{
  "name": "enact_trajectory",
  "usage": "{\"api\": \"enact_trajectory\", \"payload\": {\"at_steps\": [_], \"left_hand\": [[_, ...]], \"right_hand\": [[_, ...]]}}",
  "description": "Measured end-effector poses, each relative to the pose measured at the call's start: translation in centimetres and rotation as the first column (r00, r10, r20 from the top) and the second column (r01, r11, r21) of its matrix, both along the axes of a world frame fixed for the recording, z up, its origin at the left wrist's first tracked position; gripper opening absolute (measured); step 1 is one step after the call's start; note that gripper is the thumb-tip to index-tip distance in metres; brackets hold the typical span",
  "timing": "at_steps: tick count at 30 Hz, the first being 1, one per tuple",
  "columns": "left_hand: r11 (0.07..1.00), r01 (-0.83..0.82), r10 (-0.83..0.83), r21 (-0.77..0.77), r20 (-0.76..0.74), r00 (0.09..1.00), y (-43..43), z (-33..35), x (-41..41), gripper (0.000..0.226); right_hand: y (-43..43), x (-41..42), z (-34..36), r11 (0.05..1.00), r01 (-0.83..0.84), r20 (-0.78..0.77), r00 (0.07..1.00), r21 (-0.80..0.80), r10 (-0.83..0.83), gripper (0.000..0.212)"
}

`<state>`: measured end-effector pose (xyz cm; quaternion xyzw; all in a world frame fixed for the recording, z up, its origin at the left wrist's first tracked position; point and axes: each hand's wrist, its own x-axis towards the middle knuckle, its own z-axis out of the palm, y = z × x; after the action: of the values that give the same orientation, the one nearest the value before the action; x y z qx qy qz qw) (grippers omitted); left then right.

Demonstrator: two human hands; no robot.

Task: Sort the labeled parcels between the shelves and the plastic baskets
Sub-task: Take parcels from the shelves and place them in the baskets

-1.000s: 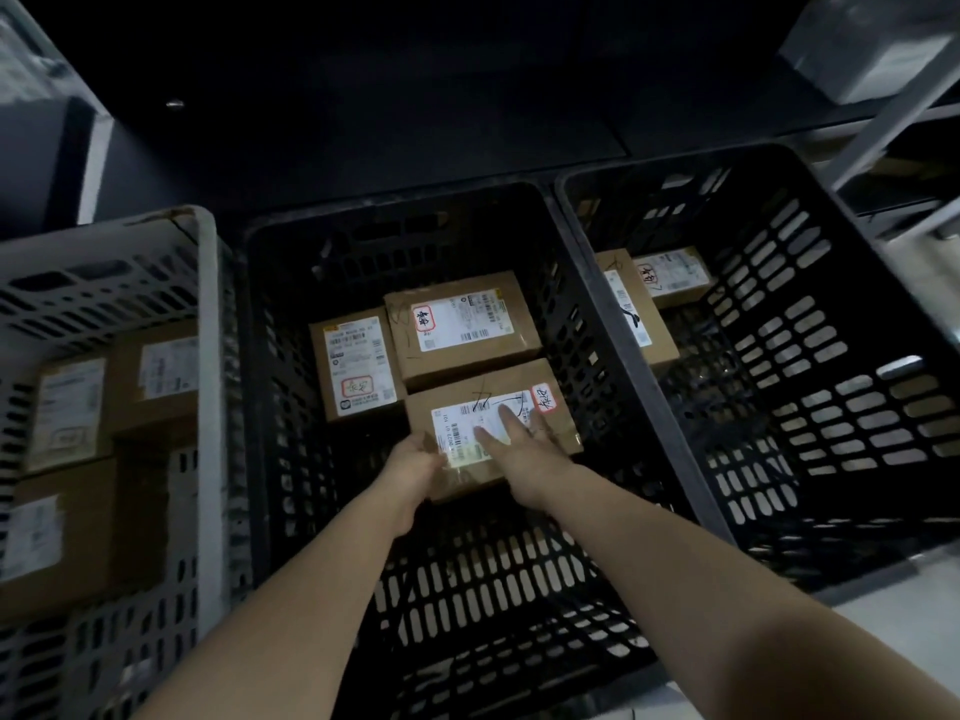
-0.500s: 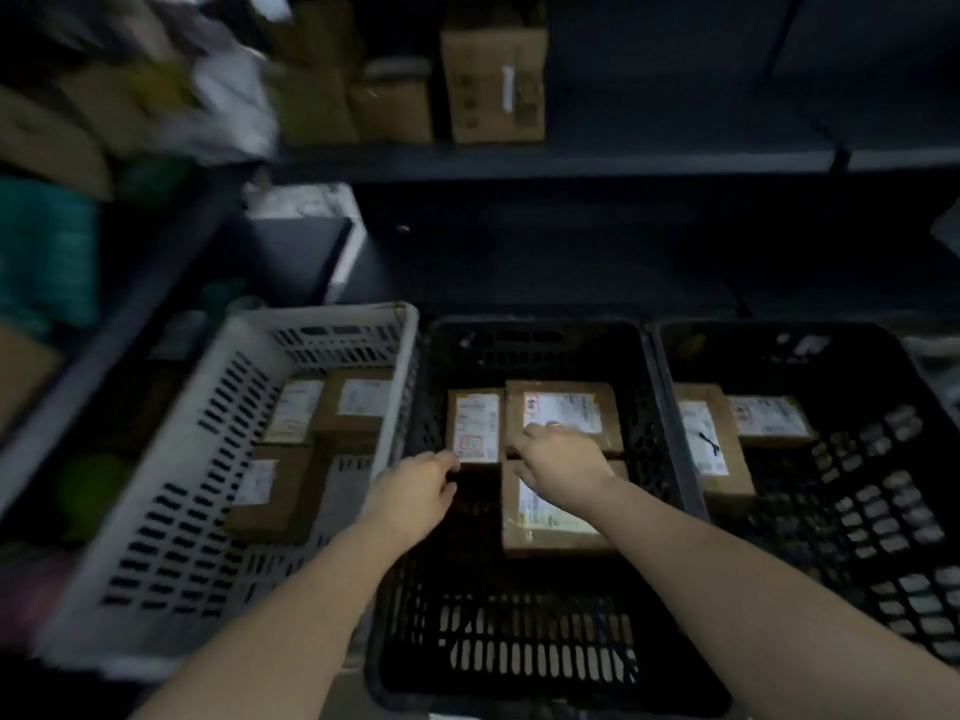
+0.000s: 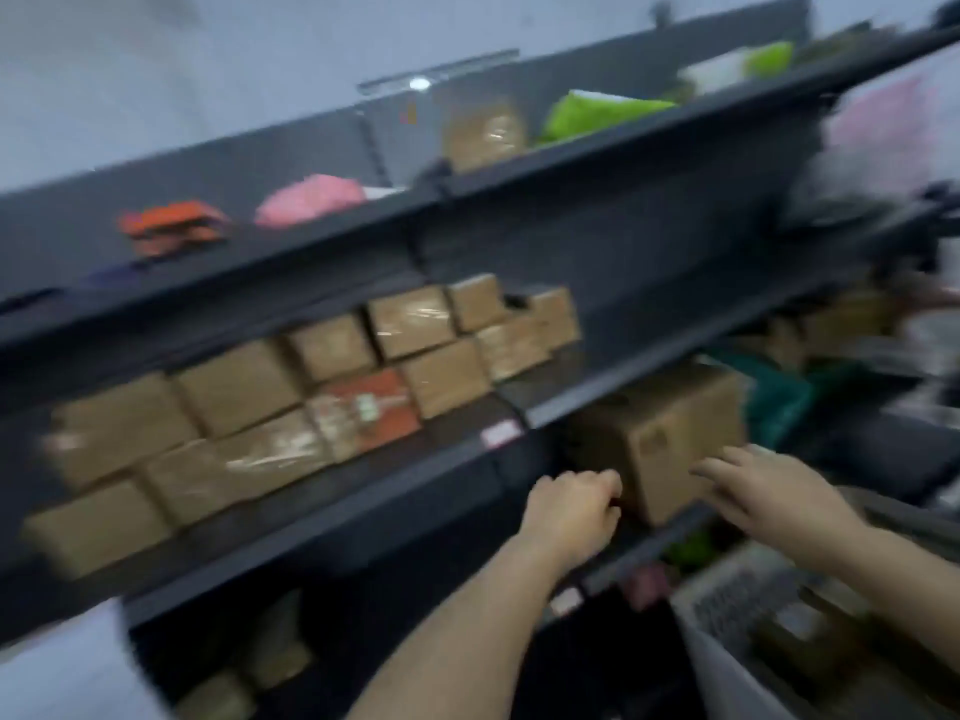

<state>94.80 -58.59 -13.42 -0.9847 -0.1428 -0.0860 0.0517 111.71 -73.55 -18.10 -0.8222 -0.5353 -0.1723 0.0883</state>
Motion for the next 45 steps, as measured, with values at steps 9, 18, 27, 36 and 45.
{"api": "enact_trajectory", "payload": {"at_steps": [9,18,27,36,45], "left_hand": [[0.929,-0.352,0.33,0.115,0.17,0.928,10.3,8.2,-23.5,0.029],[0.824,-0.562,0.516,0.07,0.317,0.796,17.7,13.0,-39.1,0.029],[0.722,-0.69,0.61,0.056,0.421,0.672,27.5,16.0,-46.4,0.024],[0.643,-0.765,0.7,-0.032,0.429,0.57,36.3,15.2,-55.1,0.032],[0.535,-0.845,0.771,-0.022,0.422,0.477,45.6,12.7,-71.8,0.039]], "right_hand": [[17.4,-22.0,9.4,0.919,-0.324,0.039,0.945,0.226,0.324,0.037],[29.2,-37.6,17.1,0.79,-0.577,0.136,0.816,0.208,0.561,0.035],[41.7,-44.9,21.4,0.701,-0.695,0.174,0.719,0.159,0.673,0.034],[51.3,-54.5,22.2,0.646,-0.755,0.132,0.655,0.109,0.744,0.04],[61.3,-70.0,19.0,0.657,-0.752,-0.274,0.622,0.052,0.734,0.05]]}}
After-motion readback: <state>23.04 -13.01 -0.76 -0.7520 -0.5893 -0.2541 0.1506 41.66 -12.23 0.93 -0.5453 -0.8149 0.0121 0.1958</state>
